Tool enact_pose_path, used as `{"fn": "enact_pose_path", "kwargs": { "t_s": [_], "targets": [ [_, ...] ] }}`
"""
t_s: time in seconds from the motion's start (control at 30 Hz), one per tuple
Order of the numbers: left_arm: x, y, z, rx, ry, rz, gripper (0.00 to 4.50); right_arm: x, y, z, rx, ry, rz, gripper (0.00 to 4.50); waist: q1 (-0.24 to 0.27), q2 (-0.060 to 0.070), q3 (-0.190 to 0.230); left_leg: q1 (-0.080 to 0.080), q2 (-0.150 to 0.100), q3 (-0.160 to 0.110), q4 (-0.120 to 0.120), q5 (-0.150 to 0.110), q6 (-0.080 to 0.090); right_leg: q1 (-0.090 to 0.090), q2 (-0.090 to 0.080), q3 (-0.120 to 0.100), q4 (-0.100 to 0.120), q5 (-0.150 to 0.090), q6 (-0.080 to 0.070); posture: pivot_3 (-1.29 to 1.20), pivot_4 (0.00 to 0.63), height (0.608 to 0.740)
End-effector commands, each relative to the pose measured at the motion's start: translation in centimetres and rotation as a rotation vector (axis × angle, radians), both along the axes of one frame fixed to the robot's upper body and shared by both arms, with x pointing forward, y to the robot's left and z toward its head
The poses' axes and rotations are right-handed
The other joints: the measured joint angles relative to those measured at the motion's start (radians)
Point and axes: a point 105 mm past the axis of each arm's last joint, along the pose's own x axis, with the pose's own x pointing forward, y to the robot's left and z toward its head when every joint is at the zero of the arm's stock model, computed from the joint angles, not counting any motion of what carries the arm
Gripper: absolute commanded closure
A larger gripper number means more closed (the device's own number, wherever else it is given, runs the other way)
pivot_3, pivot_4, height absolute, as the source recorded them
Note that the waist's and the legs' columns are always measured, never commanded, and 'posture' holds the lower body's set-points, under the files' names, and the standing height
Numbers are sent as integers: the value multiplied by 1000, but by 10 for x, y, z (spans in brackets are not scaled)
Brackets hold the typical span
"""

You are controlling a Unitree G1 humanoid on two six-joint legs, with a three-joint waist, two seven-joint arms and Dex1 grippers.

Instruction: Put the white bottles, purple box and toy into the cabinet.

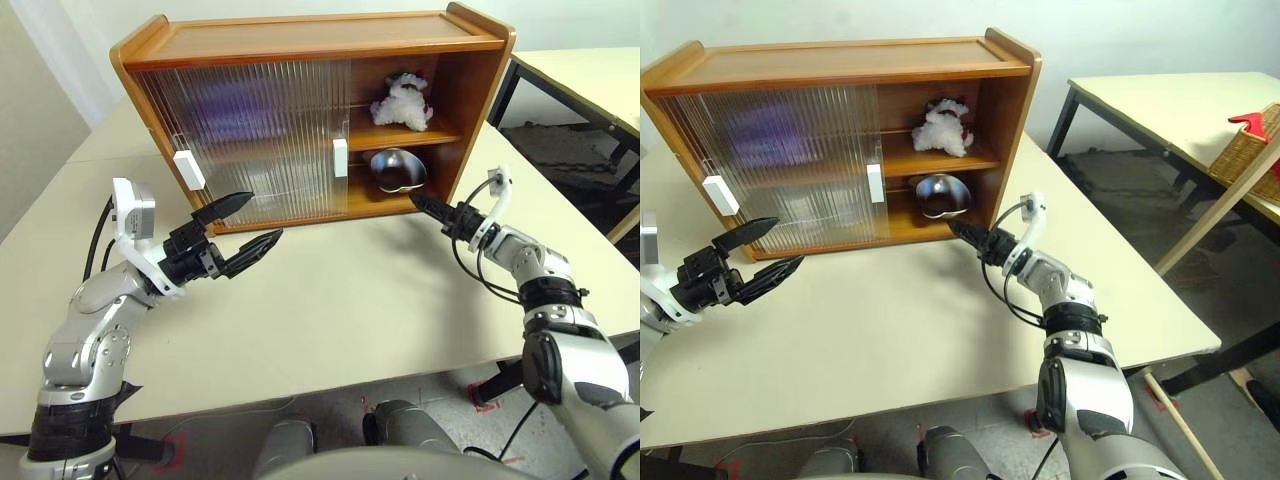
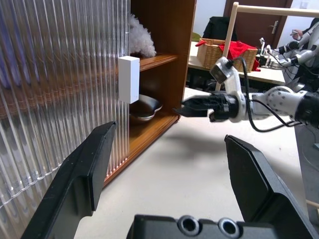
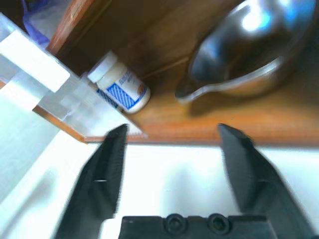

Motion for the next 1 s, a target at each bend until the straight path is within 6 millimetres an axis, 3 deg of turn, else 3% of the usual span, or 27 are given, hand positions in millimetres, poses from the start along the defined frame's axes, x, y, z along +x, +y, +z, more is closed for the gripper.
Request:
{"fn": "enact_pose_path", "kwargs": {
  "t_s": [0.03,0.23,0.43,0.57,0.67,1.0],
  "targets": [
    [0,1,-2,10,3,4,0,-2,7,18,9,-86,51,2121,-3,0,0,0,0,0,0,0,0,0,0,0,0,0,1,-101,0,740],
    [2,5,2,19,-6,10,0,-18,36,35,-43,-230,252,4388,-6,0,0,2,1,0,1,0,1,2,2,0,0,-2,6,-105,0,740],
    [2,6,2,24,-7,11,0,-30,78,44,-57,-266,402,4452,-6,0,0,2,1,-1,1,1,0,1,3,0,0,-2,6,-103,0,740],
    [2,8,1,26,-7,13,0,-29,96,52,-38,-272,398,4452,-5,0,0,2,2,-1,1,1,0,1,3,-1,0,1,0,-96,0,740],
    [0,9,-3,26,-2,15,0,-26,120,63,-37,-303,390,4452,-4,0,0,1,2,-1,1,0,0,0,2,-1,0,1,0,-95,0,740],
    [1,9,-4,21,-8,19,0,-5,144,87,7,-333,231,4452,1,0,0,-2,2,-2,-1,0,0,-4,2,-1,0,3,-7,-88,0,740]
  ]
}}
